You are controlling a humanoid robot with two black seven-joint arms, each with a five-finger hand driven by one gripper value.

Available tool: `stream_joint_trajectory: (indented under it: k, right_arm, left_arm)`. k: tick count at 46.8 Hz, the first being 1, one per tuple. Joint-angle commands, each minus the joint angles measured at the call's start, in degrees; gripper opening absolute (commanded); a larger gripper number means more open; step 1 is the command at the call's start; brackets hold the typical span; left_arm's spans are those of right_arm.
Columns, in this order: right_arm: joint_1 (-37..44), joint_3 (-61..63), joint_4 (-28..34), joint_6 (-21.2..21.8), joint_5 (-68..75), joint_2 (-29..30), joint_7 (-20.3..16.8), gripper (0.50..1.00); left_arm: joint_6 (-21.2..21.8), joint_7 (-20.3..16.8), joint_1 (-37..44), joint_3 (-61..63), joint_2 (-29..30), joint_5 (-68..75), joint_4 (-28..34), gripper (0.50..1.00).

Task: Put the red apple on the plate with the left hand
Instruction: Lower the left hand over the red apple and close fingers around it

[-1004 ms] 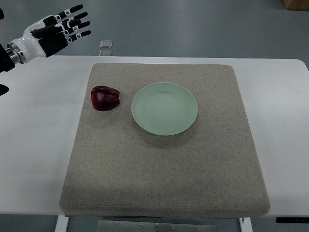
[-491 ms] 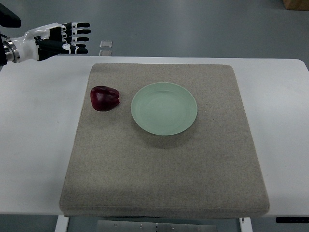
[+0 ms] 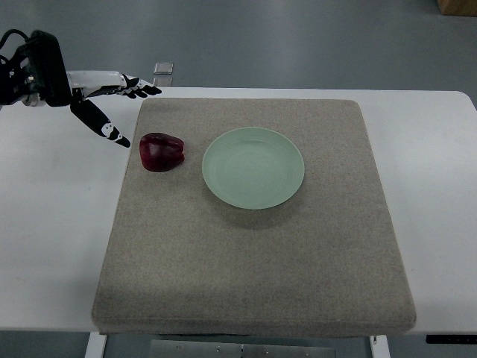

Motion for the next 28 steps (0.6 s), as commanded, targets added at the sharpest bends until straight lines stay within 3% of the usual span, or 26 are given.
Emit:
stream_joint_trajectory:
  k: [1,5,9,28]
  right_arm:
    - [0.0,0.0,0.0,0.0,0.0,0.0,0.0,0.928]
    - [0.0,0.0,0.0,0.0,0.0,0.0,-0.1,0.928]
    - [0.0,0.0,0.0,0.0,0.0,0.0,0.0,0.928]
    - [0.0,0.0,0.0,0.0,0.0,0.0,0.0,0.928]
  left_arm:
    - [6.9,0.1,0.6,2.6,-0.6,3.6,-0.4,0.981]
    - [14.9,0.0,1.7,6.1,-2.7,6.7,-0.4,0.981]
    - [18.8,0.1,2.0,7.8,-4.0,7.3,-0.2,0.986]
    - [18.7,0.1,2.2,11.0,-7.3,7.7,0.1,0.988]
